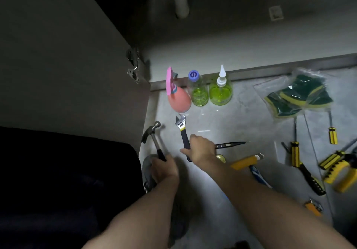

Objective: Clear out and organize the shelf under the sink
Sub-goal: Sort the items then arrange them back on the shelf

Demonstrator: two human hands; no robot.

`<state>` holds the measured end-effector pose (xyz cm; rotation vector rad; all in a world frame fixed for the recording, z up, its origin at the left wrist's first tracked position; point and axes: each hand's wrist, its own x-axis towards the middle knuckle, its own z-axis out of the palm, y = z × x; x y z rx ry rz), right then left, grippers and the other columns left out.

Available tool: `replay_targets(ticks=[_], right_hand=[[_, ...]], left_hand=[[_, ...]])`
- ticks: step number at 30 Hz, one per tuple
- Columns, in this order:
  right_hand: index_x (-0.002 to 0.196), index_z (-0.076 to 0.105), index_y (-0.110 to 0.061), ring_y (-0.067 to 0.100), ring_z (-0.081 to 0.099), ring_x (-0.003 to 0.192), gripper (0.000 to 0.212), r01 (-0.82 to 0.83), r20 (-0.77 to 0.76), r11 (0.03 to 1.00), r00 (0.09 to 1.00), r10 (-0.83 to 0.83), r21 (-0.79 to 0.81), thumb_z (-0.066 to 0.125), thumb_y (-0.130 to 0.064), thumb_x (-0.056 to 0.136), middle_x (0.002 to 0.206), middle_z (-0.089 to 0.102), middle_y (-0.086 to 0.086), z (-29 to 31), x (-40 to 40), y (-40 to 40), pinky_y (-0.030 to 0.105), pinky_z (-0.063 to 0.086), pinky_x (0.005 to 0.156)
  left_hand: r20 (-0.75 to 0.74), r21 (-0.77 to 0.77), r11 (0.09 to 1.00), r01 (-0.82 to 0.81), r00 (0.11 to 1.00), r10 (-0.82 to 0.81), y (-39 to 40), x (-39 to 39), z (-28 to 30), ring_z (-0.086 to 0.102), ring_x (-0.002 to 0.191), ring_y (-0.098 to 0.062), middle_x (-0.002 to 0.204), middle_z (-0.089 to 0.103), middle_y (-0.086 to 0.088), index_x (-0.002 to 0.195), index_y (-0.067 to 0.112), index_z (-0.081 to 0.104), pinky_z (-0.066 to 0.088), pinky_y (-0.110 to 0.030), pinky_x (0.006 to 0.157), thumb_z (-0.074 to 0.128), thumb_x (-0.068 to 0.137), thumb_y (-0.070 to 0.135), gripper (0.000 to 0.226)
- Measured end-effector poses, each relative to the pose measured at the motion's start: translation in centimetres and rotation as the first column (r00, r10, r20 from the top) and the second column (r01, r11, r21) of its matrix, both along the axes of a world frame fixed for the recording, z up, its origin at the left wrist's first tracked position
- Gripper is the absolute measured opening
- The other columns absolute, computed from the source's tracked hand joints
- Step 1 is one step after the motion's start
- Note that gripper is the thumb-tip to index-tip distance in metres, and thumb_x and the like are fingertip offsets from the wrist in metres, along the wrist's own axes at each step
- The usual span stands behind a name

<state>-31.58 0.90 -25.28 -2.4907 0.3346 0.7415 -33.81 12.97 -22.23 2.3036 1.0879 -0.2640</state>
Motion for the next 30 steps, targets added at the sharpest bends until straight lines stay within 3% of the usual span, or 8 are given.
replay_targets(ticks=[3, 8, 12, 17, 22, 25, 28, 30], right_hand=[[0.121, 0.053, -0.012, 0.032, 0.067, 0.107, 0.054, 0.017, -0.025, 0.997, 1.0, -0.019, -0.082, 0.069, -0.05, 0.086, 0.117, 0.066, 0.009, -0.5, -0.1, 0.8, 0.038, 0.053, 0.081], [0.091, 0.058, -0.02, 0.032, 0.068, 0.096, 0.03, 0.121, -0.106, 0.991, 0.988, -0.115, 0.06, 0.068, -0.043, 0.074, 0.095, 0.069, 0.005, 0.0, -0.3, -1.2, 0.03, 0.042, 0.066], [0.082, 0.053, -0.022, 0.036, 0.064, 0.094, 0.026, 0.162, -0.139, 0.966, 0.981, -0.135, 0.201, 0.059, -0.047, 0.082, 0.085, 0.062, 0.005, 0.3, -1.5, -4.4, 0.035, 0.048, 0.069], [0.087, 0.057, -0.008, 0.038, 0.062, 0.09, 0.028, 0.478, -0.116, 0.819, 0.877, -0.466, 0.317, 0.055, -0.034, 0.098, 0.096, 0.069, 0.02, -0.6, -3.4, -6.7, 0.039, 0.048, 0.076], [0.094, 0.064, -0.003, 0.033, 0.057, 0.08, 0.028, 0.576, -0.216, 0.724, 0.816, -0.536, 0.378, 0.045, -0.023, 0.1, 0.086, 0.063, 0.017, -0.3, -5.9, -6.0, 0.038, 0.049, 0.075], [0.073, 0.059, -0.004, 0.036, 0.059, 0.077, 0.028, 0.556, -0.168, 0.767, 0.83, -0.531, 0.322, 0.055, -0.024, 0.093, 0.068, 0.06, 0.009, 0.3, -6.7, -5.2, 0.031, 0.035, 0.056], [0.069, 0.054, -0.011, 0.036, 0.063, 0.085, 0.029, 0.476, -0.174, 0.833, 0.879, -0.443, 0.282, 0.061, -0.026, 0.093, 0.073, 0.062, 0.007, 0.4, -7.0, -4.6, 0.03, 0.035, 0.062], [0.081, 0.061, -0.019, 0.034, 0.064, 0.097, 0.014, 0.461, -0.162, 0.842, 0.887, -0.432, 0.28, 0.066, -0.026, 0.092, 0.091, 0.07, 0.008, 0.4, -7.1, -4.2, 0.03, 0.041, 0.071]], left_hand=[[-0.012, 0.032, 0.997, 0.071, 0.997, -0.071, -0.2, 0.1, -0.3, 0.066, 0.098, -0.04, 0.101, 0.071, -0.021, 0.104, 0.002, 0.065, 0.052, -0.041, 0.084, 0.055, 0.096, 0.039, 0.039], [-0.075, -0.003, 0.986, 0.164, 0.984, -0.164, -0.7, -0.1, -0.9, 0.065, 0.105, -0.039, 0.108, 0.069, -0.02, 0.11, 0.004, 0.062, 0.051, -0.043, 0.092, 0.061, 0.091, 0.03, 0.033], [-0.061, -0.081, 0.964, 0.254, 0.964, -0.259, -1.6, -0.1, -1.7, 0.064, 0.1, -0.038, 0.101, 0.068, -0.018, 0.094, 0.01, 0.057, 0.049, -0.039, 0.085, 0.063, 0.088, 0.023, 0.016], [0.021, -0.154, 0.955, 0.252, 0.968, -0.252, -3.1, 1.6, -2.8, 0.063, 0.09, -0.036, 0.078, 0.054, -0.003, 0.088, 0.011, 0.049, 0.036, -0.03, 0.071, 0.062, 0.089, 0.019, 0.015], [-0.032, -0.101, 0.927, 0.362, 0.93, -0.366, -2.7, 3.3, -3.1, 0.063, 0.095, -0.039, 0.092, 0.064, -0.014, 0.094, 0.013, 0.045, 0.043, -0.036, 0.076, 0.057, 0.093, 0.024, 0.016], [-0.077, -0.082, 0.902, 0.423, 0.9, -0.429, -1.9, 3.3, -3.1, 0.063, 0.097, -0.037, 0.098, 0.066, -0.013, 0.101, 0.012, 0.051, 0.046, -0.036, 0.08, 0.057, 0.094, 0.029, 0.019], [-0.115, -0.107, 0.891, 0.441, 0.885, -0.452, -1.2, 2.9, -3.1, 0.063, 0.098, -0.031, 0.09, 0.06, -0.003, 0.1, 0.014, 0.054, 0.043, -0.031, 0.078, 0.062, 0.093, 0.028, 0.018], [-0.117, -0.107, 0.888, 0.448, 0.881, -0.459, -0.9, 2.8, -3.1, 0.063, 0.097, -0.028, 0.09, 0.061, -0.003, 0.101, 0.013, 0.059, 0.04, -0.027, 0.076, 0.067, 0.091, 0.024, 0.017]])
